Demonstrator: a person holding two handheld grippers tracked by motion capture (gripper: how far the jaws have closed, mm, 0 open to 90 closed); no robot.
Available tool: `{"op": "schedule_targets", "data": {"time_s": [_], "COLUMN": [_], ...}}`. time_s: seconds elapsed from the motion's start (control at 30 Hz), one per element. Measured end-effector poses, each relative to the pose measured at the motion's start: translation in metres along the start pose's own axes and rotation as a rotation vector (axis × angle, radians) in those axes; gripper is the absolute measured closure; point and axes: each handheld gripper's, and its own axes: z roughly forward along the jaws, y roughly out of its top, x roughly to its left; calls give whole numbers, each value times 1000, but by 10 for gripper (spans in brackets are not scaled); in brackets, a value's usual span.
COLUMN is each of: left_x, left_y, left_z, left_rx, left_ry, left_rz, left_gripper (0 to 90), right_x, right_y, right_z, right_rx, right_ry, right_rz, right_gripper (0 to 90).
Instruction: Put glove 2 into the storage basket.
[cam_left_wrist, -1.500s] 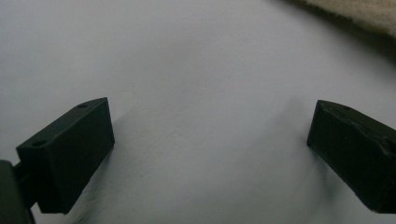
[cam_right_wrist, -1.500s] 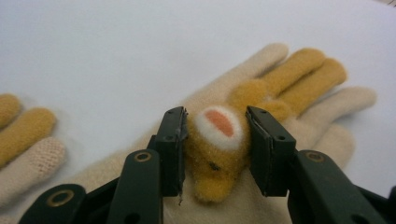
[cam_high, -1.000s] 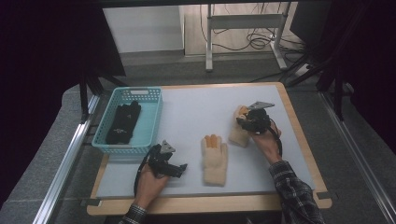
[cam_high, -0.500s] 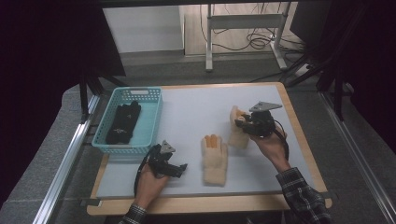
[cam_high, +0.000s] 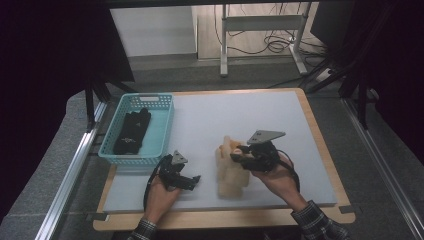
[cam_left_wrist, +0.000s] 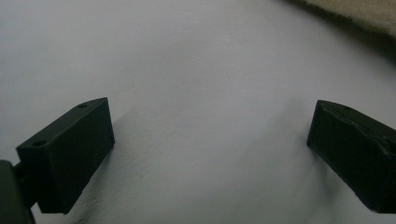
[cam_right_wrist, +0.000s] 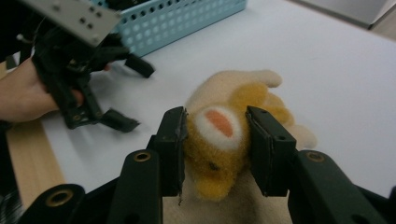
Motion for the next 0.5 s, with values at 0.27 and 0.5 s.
{"op": "schedule_targets", "data": {"time_s": [0.27,0.5], "left_x": [0,0], "left_y": [0,0], "left_z": [0,0], "left_rx": [-5,-5], "left_ry": [1,2], "left_rz": [-3,-4], "left_gripper": [10,10], "right_x": [14,18], "right_y": [-28,-42], "right_z": [50,61], "right_rx": [90,101], "right_ry": [3,-21], "right_rz": [24,23], "right_gripper": [548,411]}}
